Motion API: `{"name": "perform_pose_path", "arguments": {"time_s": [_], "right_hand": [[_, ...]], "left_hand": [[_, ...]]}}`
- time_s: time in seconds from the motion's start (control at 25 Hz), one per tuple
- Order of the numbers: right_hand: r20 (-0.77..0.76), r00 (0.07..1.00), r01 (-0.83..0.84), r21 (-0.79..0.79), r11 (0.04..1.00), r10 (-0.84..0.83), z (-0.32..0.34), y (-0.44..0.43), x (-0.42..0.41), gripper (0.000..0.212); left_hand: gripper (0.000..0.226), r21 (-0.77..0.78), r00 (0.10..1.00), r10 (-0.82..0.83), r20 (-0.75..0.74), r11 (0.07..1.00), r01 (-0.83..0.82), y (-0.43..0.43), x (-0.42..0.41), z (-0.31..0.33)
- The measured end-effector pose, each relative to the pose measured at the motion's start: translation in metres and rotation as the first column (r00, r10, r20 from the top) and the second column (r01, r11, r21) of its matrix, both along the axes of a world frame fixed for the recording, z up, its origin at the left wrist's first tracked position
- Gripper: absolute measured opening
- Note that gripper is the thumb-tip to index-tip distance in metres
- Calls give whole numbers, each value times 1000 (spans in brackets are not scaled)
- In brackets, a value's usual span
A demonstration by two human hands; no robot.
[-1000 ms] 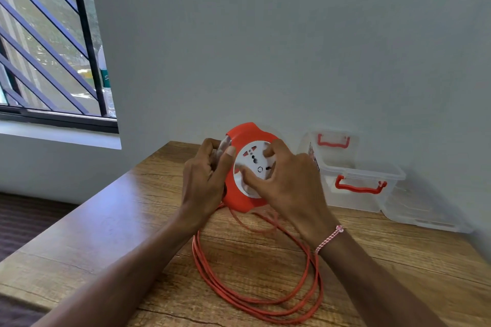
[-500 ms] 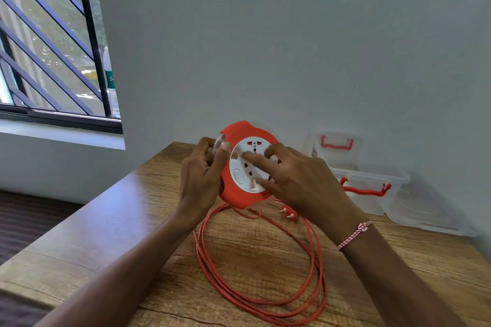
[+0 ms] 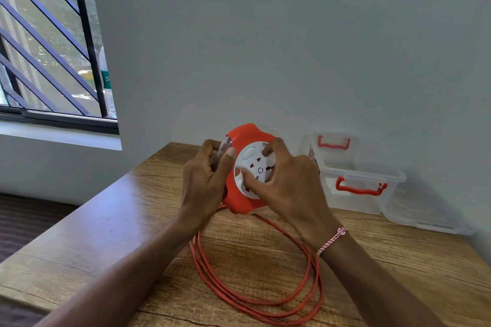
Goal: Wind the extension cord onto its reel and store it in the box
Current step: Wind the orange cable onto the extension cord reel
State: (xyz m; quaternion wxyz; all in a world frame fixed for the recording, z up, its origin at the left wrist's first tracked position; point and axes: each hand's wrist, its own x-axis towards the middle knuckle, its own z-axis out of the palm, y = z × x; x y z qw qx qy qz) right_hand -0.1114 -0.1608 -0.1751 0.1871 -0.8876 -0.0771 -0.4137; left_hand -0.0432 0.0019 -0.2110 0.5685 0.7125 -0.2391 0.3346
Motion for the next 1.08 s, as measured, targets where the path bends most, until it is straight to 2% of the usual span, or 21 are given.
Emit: {"name": "perform_pose_path", "arguments": {"time_s": [0.08, 0.12, 0.16, 0.2, 0.24, 0.32, 0.4, 0.44, 0.52, 0.6, 0.76, 0.88, 0.96, 1.04, 1.08], "right_hand": [[-136, 990, 4, 321, 947, 42, -4, 6, 4, 56], [-189, 979, 10, 426, 905, 78, -6, 7, 6, 55], [-204, 975, 16, 450, 893, 86, -6, 7, 7, 54], [-176, 983, 15, 389, 921, 58, -6, 5, 7, 53], [-111, 994, 9, 264, 965, 22, -5, 2, 6, 53], [19, 999, -38, -76, 996, 39, -1, -6, 6, 53], [46, 995, -67, -388, 919, 92, 1, -15, 8, 55], [55, 994, -55, -488, 871, 93, 2, -18, 9, 57], [78, 994, -10, -600, 800, 71, 2, -23, 10, 62], [104, 993, 22, -645, 764, 59, 3, -26, 10, 65], [142, 988, 41, -616, 787, 59, 2, -22, 7, 62], [104, 993, 6, -510, 860, 55, 1, -18, 3, 64], [67, 998, 15, -313, 950, 6, 1, -9, 2, 65], [-90, 996, 5, 73, 997, 2, -3, 2, 1, 63], [-178, 981, -17, 333, 943, 81, -6, 5, 3, 60]], "left_hand": [[31, 12, 1000, 15, 22, 1000, -15, -1, -1, -1], [28, 10, 1000, 15, 18, 1000, -15, -1, -1, -1], [26, 3, 1000, 11, 6, 1000, -11, 0, 0, -1], [26, -6, 1000, 5, -9, 1000, -5, 0, 1, 0], [28, -17, 1000, 1, -23, 1000, -1, 1, 1, 1], [36, -40, 999, 7, -41, 999, -9, 3, 2, 4], [41, -63, 998, 10, -57, 998, -14, 5, 3, 5], [41, -71, 998, 5, -67, 997, -10, 7, 4, 5], [37, -73, 996, -15, -88, 997, 8, 9, 5, 5], [41, -65, 994, -36, -99, 997, 30, 9, 7, 4], [47, -51, 993, -67, -98, 997, 62, 7, 8, 1], [45, -31, 997, -44, -58, 999, 42, 5, 5, 1], [45, -3, 1000, -18, -22, 1000, 18, 2, 2, 1], [43, 27, 1000, -8, 14, 1000, 8, 0, 0, 0], [42, 31, 1000, -9, 22, 999, 8, -1, -1, -1]]}}
